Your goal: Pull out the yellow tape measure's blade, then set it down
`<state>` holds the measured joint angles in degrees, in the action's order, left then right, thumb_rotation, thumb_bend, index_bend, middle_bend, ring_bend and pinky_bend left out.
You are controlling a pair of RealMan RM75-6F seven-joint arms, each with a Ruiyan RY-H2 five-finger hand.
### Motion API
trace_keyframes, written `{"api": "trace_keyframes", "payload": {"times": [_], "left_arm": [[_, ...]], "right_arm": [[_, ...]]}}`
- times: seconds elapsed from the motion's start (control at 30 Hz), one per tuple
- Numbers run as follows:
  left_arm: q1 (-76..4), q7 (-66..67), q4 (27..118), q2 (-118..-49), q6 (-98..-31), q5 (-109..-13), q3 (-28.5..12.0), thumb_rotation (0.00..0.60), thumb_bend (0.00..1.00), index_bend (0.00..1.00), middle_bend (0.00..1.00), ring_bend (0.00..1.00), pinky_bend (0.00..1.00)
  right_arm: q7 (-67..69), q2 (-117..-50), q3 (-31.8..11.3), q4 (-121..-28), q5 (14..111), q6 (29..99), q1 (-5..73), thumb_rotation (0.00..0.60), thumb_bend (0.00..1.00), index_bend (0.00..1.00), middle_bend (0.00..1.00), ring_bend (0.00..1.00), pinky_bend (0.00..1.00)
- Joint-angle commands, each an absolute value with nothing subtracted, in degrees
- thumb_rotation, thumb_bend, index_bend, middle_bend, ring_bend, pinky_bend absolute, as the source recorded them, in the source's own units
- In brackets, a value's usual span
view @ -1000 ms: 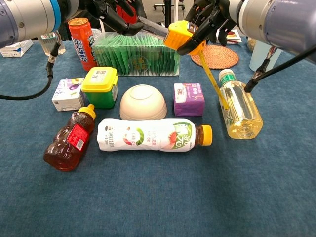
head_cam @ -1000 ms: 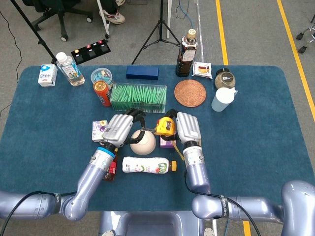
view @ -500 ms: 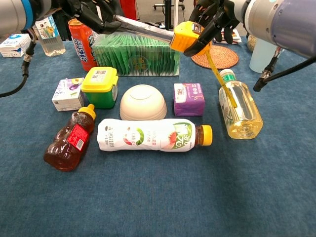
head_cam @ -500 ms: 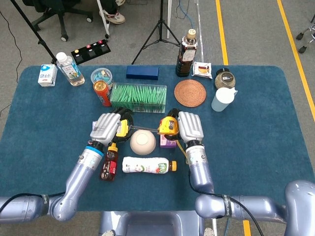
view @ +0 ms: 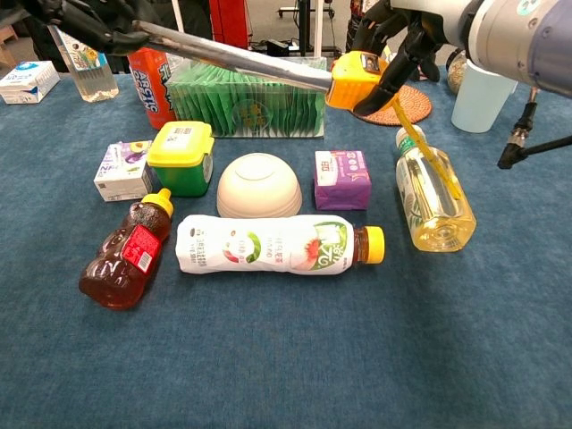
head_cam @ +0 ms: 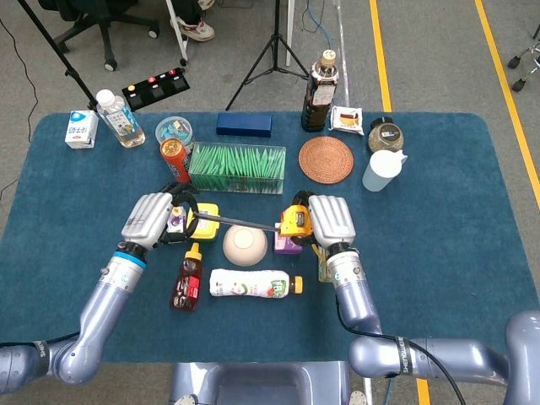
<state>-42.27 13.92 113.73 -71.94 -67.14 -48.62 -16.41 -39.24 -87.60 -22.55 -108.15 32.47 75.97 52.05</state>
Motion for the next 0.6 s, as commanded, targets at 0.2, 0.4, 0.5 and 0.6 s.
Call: {"api": "trace_keyframes", "payload": {"times": [0.2, 0.4, 0.5, 0.6], "left_arm": [[-37.55, 6.51, 112.57, -66.73, -65.67, -52.57, -14.78, 0.600, 0.42, 0.52, 0.28, 0.18, 0.35], [-34.34, -0.04, 110.32, -62.64, -63.71, -55.51, -14.08, 0.600, 0.41, 0.52, 0.28, 0.18, 0.34], [-32.94, -2.97, 109.04, -60.83, -62.94, -56.96, -13.83, 0.600, 0.41, 0.52, 0.28, 0.18, 0.34], [-31.80, -5.07, 107.72, -59.32, -62.39, -57.86, -13.55, 0.600, 0.41, 0.52, 0.28, 0.18, 0.34]], "right_arm": [[-39.56, -86.18, -20.97, -108.53, 33.48, 75.43, 51.48, 0.600, 0.23, 0.68, 0.63, 0.74, 0.73], [-39.99, -85.13, -19.49, -108.63, 34.45, 75.27, 50.98, 0.600, 0.24, 0.68, 0.63, 0.74, 0.73], [-40.17, -84.74, -18.89, -108.62, 34.76, 75.19, 50.76, 0.600, 0.24, 0.68, 0.63, 0.74, 0.73], [-40.24, -84.44, -18.44, -108.41, 34.86, 75.16, 50.52, 0.600, 0.24, 0.68, 0.63, 0.74, 0.73]]}}
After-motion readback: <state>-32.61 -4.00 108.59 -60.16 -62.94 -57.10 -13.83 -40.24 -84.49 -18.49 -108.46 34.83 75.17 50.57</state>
